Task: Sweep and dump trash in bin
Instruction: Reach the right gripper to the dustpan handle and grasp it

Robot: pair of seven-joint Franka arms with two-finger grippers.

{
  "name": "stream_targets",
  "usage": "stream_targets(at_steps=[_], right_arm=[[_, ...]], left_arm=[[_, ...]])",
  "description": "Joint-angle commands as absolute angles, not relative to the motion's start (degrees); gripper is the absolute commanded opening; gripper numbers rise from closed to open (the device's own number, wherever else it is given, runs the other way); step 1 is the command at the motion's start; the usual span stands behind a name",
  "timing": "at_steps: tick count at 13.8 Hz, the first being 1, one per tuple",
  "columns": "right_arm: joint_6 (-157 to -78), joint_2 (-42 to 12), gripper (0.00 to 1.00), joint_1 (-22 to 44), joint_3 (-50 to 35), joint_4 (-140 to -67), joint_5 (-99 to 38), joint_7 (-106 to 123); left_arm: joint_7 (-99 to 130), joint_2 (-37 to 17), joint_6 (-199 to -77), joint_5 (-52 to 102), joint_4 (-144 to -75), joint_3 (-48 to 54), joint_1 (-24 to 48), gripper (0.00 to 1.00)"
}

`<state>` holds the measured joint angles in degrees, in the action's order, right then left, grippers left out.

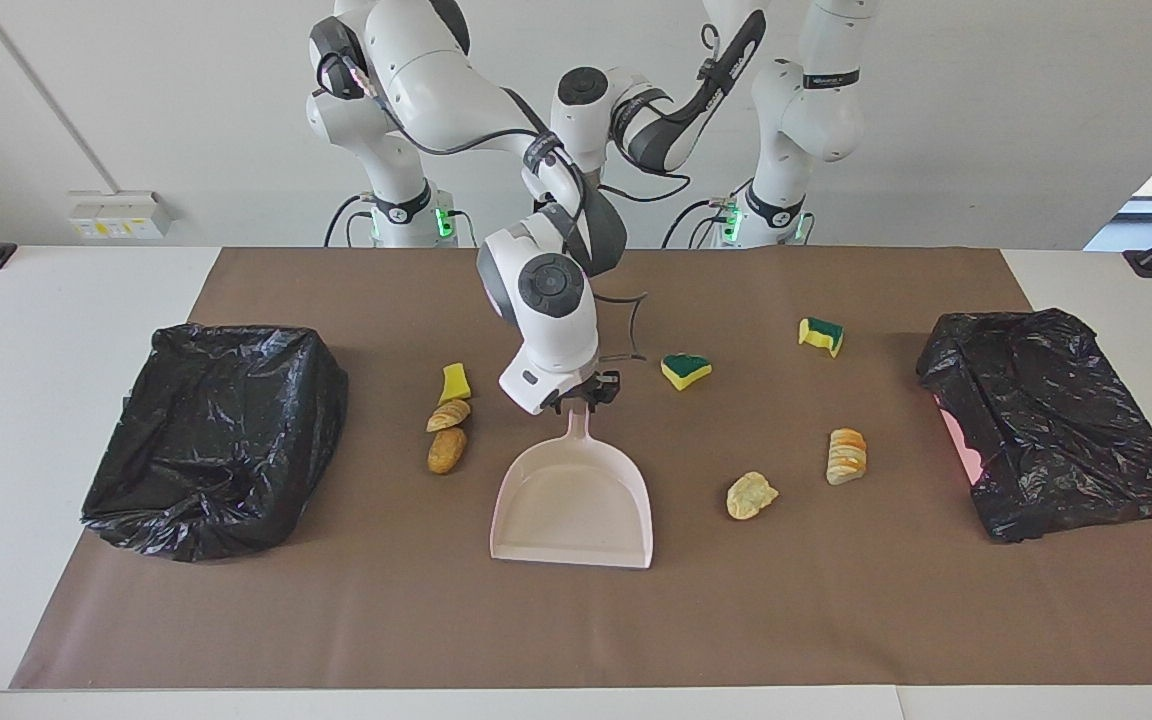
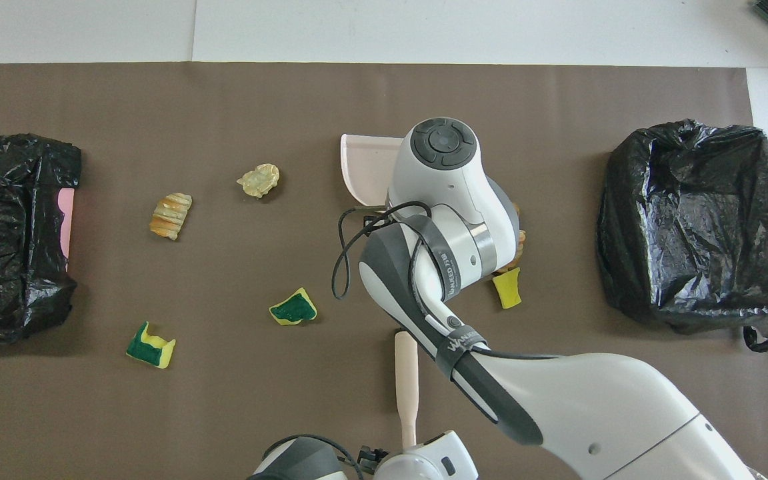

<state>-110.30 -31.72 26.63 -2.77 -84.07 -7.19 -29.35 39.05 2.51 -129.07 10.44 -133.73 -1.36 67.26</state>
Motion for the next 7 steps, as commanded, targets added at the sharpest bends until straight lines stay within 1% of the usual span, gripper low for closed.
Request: stream_targets(at_steps=[1,3,6,7], right_arm=[[-110.92,-30.32,0.00,26.02,-2.99,-85.78,-7.65,-30.59],[-109.61,-29.45,0.00,25.32,-2.99,-85.17,-7.22,-29.63],[-107.77,-24.80,0.00,21.90,-2.81,-85.78,-7.21,-11.39],[-106.36,-23.31,0.00,20.41,-2.73,-85.87,-7.12,-6.64]], left_arm=[[40.52,0.97,-131.04,11.34,-134.48,-2.46,69.35,0.73],[40.52,0.53,-131.92,11.34,-133.95,-2.64,68.91,0.69],[40.43,0.44,-132.45,11.16,-133.59,-2.90,68.55,0.68],[40.43,0.44,-132.28,10.90,-133.33,-2.90,68.47,0.55]])
